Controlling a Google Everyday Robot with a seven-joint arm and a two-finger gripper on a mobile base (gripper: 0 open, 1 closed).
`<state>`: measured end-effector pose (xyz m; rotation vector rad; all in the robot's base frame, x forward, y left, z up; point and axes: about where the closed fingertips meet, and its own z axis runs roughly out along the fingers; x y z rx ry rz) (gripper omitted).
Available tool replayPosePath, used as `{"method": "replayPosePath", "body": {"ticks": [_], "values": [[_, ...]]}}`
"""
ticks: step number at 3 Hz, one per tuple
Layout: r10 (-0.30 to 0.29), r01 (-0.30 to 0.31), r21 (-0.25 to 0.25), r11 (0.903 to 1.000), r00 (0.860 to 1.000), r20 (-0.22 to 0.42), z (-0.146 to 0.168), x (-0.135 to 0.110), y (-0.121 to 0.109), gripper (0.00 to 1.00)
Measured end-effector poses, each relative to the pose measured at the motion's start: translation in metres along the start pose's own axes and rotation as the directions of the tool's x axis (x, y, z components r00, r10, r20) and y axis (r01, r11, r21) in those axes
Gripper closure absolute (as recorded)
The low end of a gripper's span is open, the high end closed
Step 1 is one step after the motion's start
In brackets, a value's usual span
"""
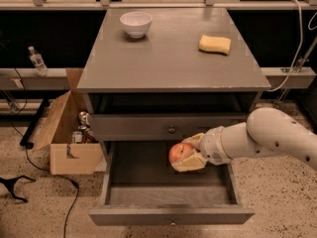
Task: Place apple into middle drawer
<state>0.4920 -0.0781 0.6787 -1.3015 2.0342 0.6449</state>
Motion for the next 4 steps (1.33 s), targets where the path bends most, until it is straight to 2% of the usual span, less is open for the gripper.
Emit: {"method": "replayPosePath", "body": {"ticks": [1, 2, 3, 4], "values": [[0.0, 0.0, 0.0, 1.0, 1.0, 0.0, 0.0, 0.0, 0.0, 1.0], [0.01, -0.01, 0.011, 0.9999, 1.0, 0.002, 0.022, 0.016, -0.004, 1.0], [0.032, -0.033, 0.034, 0.9989, 0.999, 0.036, 0.083, 0.055, -0.019, 1.0], [0.033, -0.036, 0.059, 0.9976, 0.998, 0.05, 0.127, 0.071, -0.032, 1.0]]}}
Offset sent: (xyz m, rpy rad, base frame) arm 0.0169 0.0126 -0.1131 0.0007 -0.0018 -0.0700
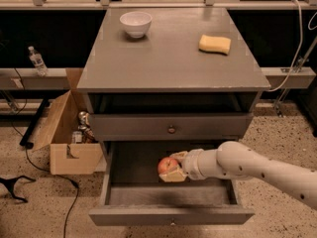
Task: Place apple into middle drawer
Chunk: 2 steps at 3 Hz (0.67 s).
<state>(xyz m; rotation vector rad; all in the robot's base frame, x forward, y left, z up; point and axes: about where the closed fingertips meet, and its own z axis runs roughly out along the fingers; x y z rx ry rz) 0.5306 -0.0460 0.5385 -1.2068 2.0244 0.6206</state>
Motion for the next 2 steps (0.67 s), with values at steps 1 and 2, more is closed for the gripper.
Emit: {"method": "replayPosePath", "body": {"ticks": [1, 2], "values": [[0.016, -0.017, 0.025, 0.9996, 1.0, 0.016, 0.048, 0.021, -0.01, 1.0], [0.028, -0.029, 0.035, 0.999, 0.999, 0.023, 0.072, 0.033, -0.015, 1.0]]}}
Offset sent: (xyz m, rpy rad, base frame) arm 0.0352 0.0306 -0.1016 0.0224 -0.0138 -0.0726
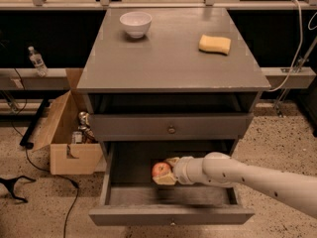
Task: Place apple into middle drawer
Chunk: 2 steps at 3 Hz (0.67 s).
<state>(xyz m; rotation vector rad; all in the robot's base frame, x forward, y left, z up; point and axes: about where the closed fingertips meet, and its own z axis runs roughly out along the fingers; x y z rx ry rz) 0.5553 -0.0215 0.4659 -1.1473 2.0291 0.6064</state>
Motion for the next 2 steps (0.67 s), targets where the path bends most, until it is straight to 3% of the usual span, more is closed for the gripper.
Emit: {"method": "replayPosePath", "body": {"ticks": [2], "values": [[0.03, -0.03, 0.013, 0.9995, 1.0, 0.009, 0.056, 0.029, -0.01, 1.0]]}}
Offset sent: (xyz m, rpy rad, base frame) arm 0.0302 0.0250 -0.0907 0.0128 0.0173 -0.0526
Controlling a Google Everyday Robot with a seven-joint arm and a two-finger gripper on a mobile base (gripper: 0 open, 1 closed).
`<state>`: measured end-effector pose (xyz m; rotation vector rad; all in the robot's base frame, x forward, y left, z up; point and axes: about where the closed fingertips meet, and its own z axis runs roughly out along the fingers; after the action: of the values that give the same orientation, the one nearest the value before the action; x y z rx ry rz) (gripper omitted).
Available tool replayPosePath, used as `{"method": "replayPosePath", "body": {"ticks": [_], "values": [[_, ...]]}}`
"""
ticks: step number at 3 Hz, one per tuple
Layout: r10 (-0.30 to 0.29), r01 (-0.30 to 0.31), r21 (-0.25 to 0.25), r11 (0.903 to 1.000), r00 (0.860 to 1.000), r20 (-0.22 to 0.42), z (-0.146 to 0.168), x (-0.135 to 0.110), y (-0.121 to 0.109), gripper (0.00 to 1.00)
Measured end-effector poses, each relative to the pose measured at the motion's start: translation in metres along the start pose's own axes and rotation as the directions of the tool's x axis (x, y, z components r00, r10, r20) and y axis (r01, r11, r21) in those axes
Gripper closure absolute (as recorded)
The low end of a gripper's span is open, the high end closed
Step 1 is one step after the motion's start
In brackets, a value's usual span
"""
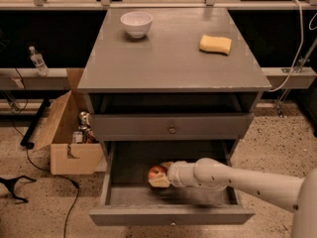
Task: Place apple into middle drawer
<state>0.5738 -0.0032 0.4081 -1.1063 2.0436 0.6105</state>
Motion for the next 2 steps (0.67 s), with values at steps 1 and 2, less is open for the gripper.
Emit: {"method": "replayPosePath", "body": {"ticks": [1, 2], "values": [[0.013, -0.013, 0.002, 0.9999, 1.0, -0.001, 0.0172, 0.007, -0.0036, 0.84], [0.018, -0.018, 0.011, 0.9998, 1.0, 0.006, 0.0224, 0.0085, -0.0066, 0.61]]}}
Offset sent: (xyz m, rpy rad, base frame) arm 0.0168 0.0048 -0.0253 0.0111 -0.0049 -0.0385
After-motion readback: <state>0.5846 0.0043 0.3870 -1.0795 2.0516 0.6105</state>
